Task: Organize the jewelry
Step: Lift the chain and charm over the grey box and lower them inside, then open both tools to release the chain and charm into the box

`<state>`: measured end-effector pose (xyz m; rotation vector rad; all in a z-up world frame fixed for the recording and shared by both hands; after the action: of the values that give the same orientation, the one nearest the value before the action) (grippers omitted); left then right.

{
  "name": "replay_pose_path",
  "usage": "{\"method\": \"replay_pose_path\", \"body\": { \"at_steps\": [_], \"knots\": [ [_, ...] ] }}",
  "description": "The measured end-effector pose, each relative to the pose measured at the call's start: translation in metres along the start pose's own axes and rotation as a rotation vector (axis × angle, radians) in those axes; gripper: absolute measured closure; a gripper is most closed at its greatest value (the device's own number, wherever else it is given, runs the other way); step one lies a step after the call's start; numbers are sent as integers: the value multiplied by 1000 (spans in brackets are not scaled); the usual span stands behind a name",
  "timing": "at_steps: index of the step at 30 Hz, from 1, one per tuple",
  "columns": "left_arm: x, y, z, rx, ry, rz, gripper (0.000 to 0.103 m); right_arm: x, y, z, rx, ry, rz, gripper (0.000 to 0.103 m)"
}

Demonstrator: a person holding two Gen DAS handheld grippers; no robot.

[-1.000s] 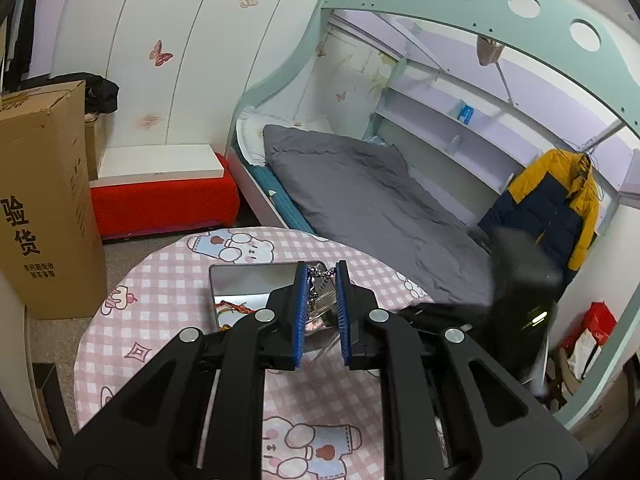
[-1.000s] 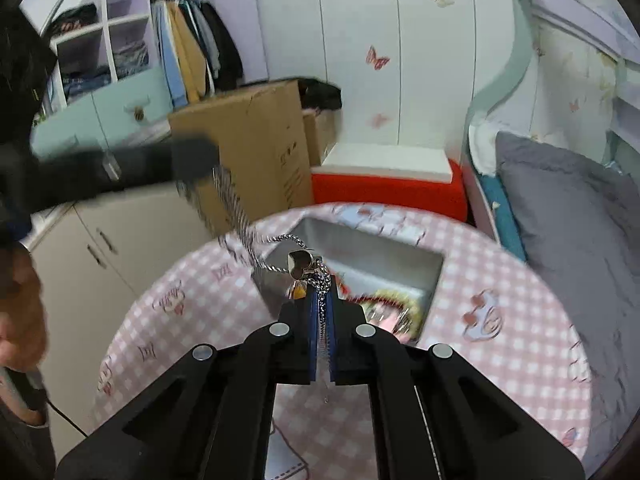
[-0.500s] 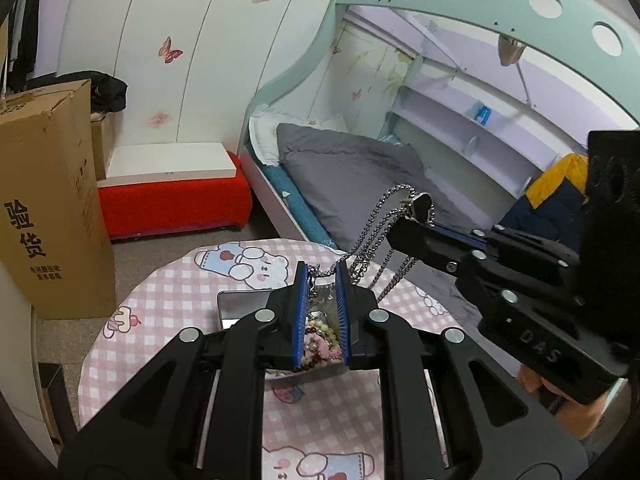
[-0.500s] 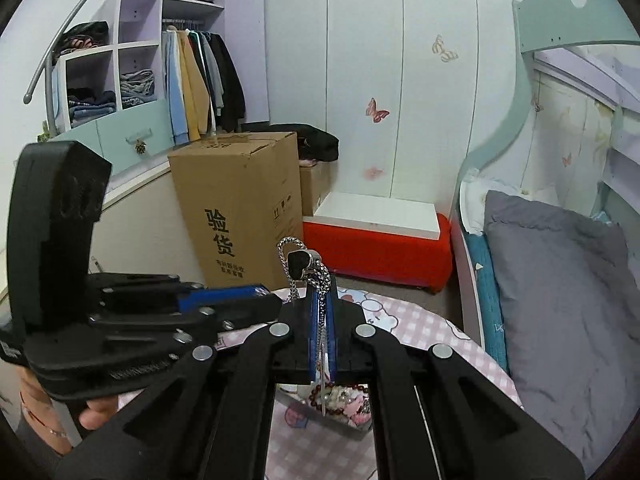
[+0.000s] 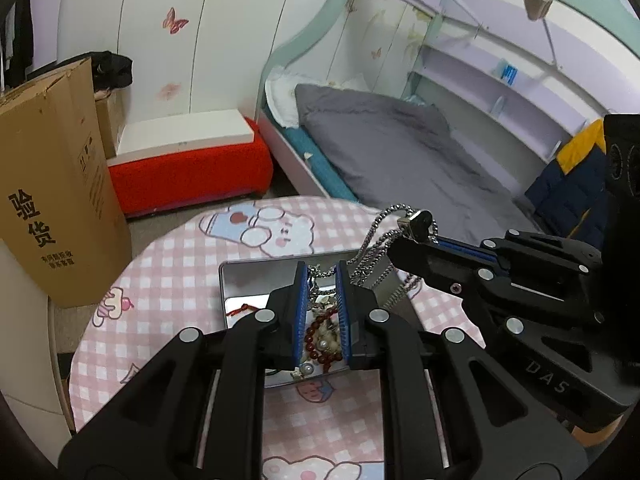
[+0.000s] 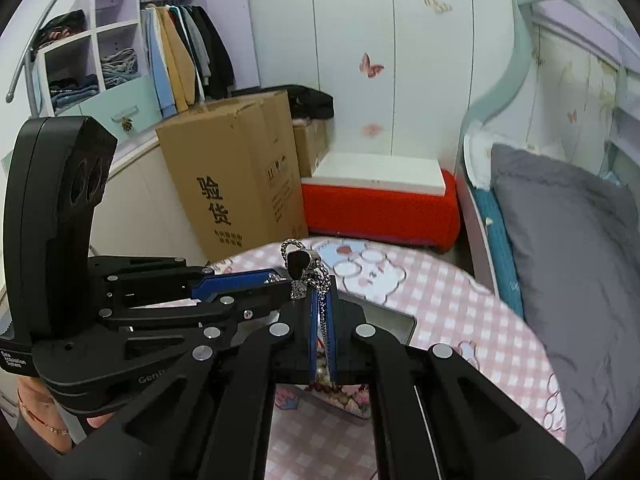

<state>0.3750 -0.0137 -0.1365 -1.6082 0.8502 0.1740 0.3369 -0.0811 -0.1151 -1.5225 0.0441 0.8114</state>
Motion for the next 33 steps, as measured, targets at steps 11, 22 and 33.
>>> {"method": "replay_pose_path", "body": {
  "at_steps": [11, 22, 33],
  "knots": [
    [23, 20, 2, -7, -32, 74, 88, 17, 26, -13, 54, 10, 76, 101],
    [12, 17, 5, -16, -44, 40, 47, 12, 33, -18, 92, 18, 98, 97],
    [-52, 14, 8, 4, -187, -49, 31, -35, 20, -1, 75, 36, 28, 76]
  ]
}}
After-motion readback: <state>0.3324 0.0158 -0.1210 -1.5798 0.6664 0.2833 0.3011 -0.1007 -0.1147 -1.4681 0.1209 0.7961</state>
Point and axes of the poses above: each gripper's, at about its wrist camera, not at the fingertips, and x roughly the way its jaws point, z to its left, y to its underside, the point moved 5 cm from there along x, roughly the way its jaws point, and after that the axes turned 8 degrees about -z, right-handed, at the moved point
